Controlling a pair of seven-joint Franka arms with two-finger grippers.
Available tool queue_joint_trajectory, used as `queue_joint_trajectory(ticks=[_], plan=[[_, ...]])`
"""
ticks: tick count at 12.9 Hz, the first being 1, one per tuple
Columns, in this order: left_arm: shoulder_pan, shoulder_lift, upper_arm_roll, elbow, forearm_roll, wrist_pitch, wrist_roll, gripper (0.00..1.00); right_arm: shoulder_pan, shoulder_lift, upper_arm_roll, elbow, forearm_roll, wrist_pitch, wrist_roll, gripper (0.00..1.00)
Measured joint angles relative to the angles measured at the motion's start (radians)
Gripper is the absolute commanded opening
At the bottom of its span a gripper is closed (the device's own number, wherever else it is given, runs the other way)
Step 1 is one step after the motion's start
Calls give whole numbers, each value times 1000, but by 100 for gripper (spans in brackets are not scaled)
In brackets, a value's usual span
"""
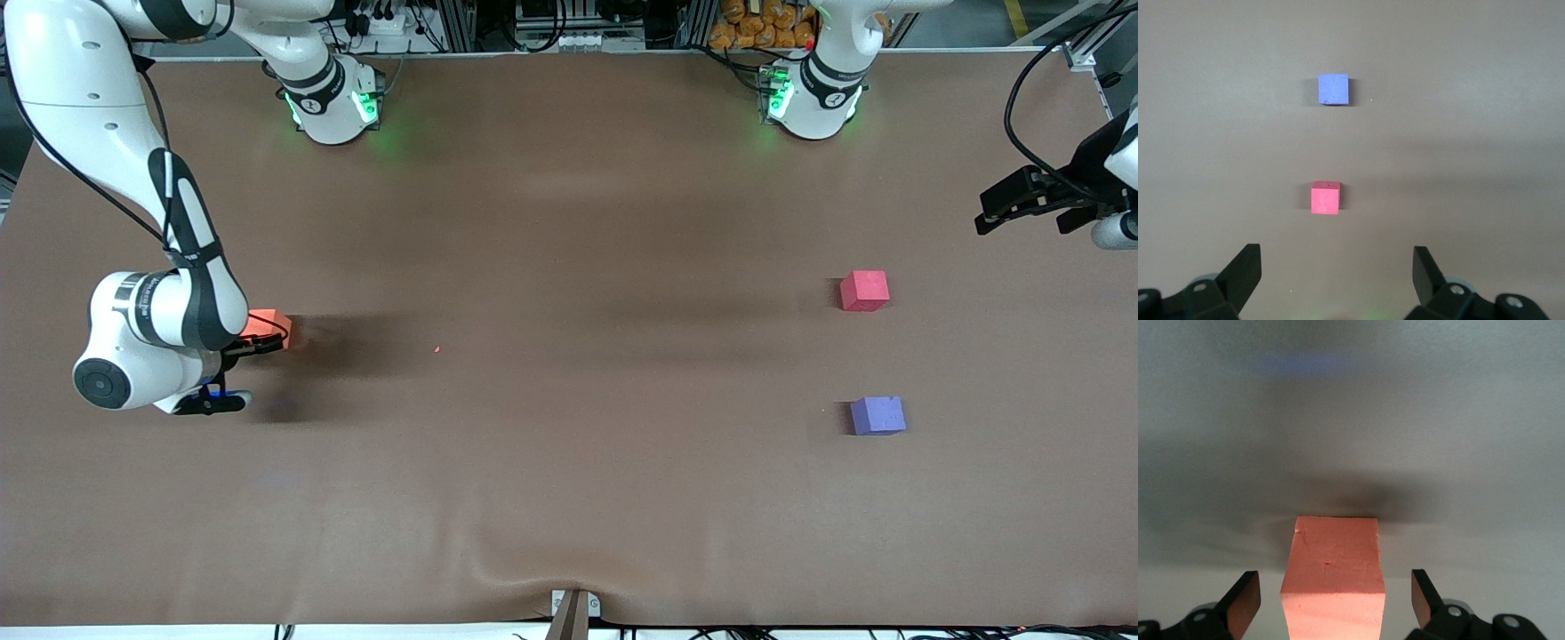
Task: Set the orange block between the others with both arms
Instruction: 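Reach the right gripper down to the orange cube, then grasp the orange cube with the right gripper while the left gripper lowers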
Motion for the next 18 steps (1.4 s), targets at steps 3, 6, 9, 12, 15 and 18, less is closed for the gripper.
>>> queue_joint_trajectory(ticks=[3, 6, 9, 12, 15, 18], plan=[[0, 0, 0, 3, 0, -6, 0, 100, 0, 15, 0, -9, 0, -1, -10, 84], [-2, 0, -7, 6, -1, -32, 0, 100, 0, 25, 0, -25, 0, -3, -67, 57], [-15, -1, -45, 31, -23, -125, -6, 100, 0, 26, -1, -25, 0, -8, -84, 36], [-33, 0, -81, 47, -56, -150, -121, 100, 7, 24, 3, 7, 0, -9, -85, 31], [-51, 37, -94, 47, -57, -86, -161, 100, 55, 11, 15, 85, 89, -75, -57, 31], [-51, 77, -94, 50, -57, 2, -162, 100, 110, 0, 23, 117, 358, -150, 69, 33]])
